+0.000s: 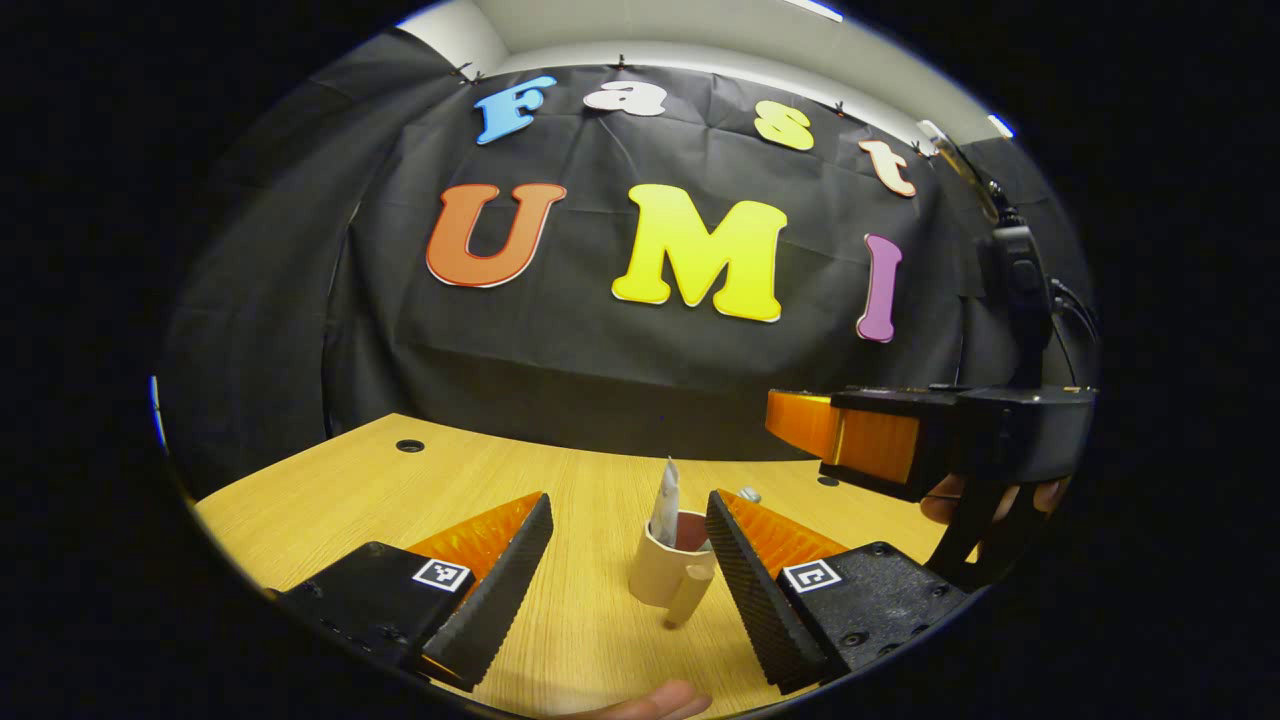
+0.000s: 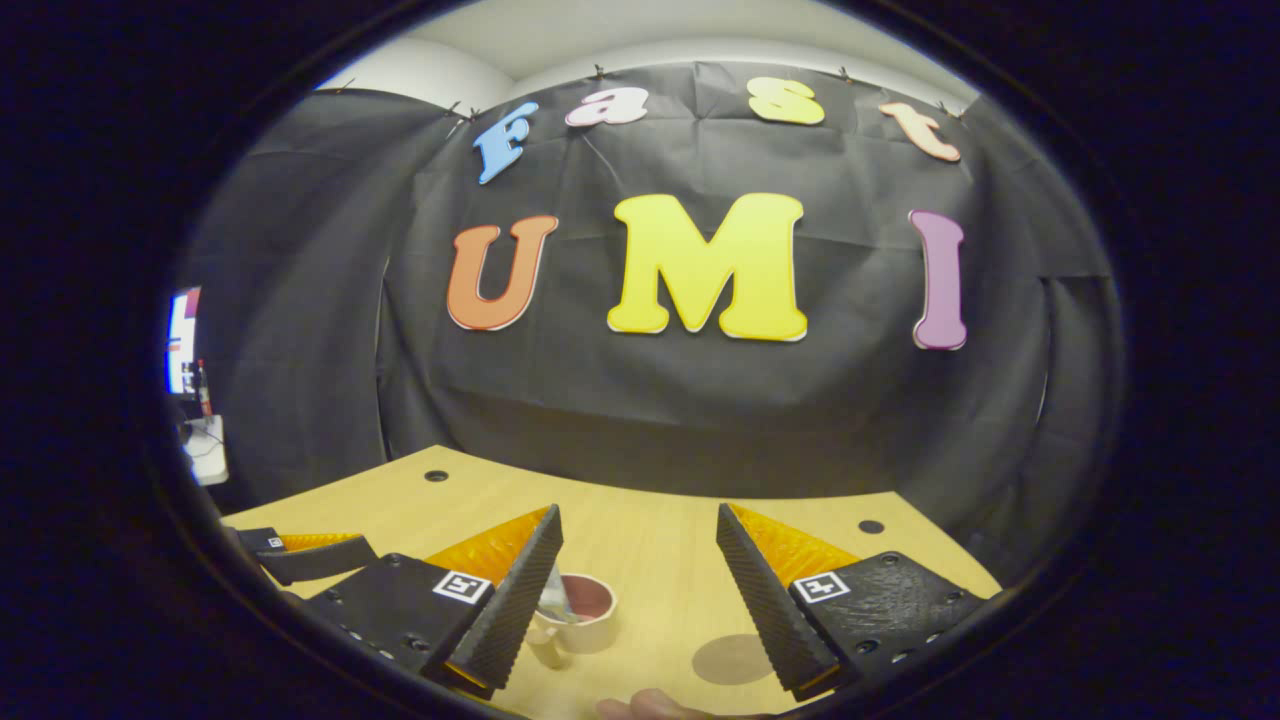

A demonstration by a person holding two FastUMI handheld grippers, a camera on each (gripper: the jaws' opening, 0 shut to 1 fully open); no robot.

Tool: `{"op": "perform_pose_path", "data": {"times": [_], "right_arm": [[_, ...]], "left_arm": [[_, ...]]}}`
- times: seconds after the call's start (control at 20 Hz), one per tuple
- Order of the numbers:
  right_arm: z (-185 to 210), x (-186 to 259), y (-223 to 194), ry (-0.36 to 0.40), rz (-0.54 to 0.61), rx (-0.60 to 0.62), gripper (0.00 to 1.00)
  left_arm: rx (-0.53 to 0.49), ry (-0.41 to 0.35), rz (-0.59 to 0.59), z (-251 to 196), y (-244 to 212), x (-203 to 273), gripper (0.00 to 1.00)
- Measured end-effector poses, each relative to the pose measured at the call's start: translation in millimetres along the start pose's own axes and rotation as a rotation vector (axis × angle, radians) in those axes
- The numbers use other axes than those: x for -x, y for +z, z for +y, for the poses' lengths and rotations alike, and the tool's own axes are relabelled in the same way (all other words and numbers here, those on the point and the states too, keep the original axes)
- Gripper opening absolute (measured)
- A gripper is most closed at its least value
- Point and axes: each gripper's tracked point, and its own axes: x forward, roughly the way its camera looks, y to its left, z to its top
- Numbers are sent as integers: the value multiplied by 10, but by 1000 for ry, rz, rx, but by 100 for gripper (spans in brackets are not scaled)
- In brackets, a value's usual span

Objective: Put the toothbrush and toothpaste on the desktop into the cup, then pick up the cup and place it on the coaster on the desktop.

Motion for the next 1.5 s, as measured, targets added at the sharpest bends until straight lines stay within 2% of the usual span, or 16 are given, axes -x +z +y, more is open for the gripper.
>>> {"op": "perform_pose_path", "data": {"times": [0.05,0.1,0.35,0.6,0.7,0.95,1.1,1.35,1.4,1.45,1.5], "right_arm": [[-122,103,60,-38,-41,-3,95],[-206,203,100,-56,-76,-11,95],[-411,677,66,-90,-125,39,95],[-722,1067,-56,-134,-162,78,95],[-796,1189,-155,-121,-148,57,95],[-1064,1365,-289,-113,-136,-36,95],[-1202,1421,-319,-101,-145,-35,95],[-1376,1461,-289,-67,-161,-65,95],[-1412,1469,-279,-64,-168,-62,95],[-1485,1464,-271,-69,-172,-62,96],[-1563,1464,-257,-75,-177,-72,95]], "left_arm": [[-24,3,16,-46,-50,-20,100],[-49,5,35,-85,-111,-39,97],[-172,12,150,-264,-371,-60,98],[-122,-9,265,-497,-553,-34,97],[-131,28,331,-457,-600,-68,97],[-119,67,588,-441,-824,-306,97],[-55,29,803,-518,-1081,-320,97],[-93,107,1032,-229,-1307,-360,94],[-61,116,1074,-230,-1370,-323,99],[-25,120,1113,-269,-1427,-274,98],[-11,118,1143,-304,-1461,-234,87]]}}
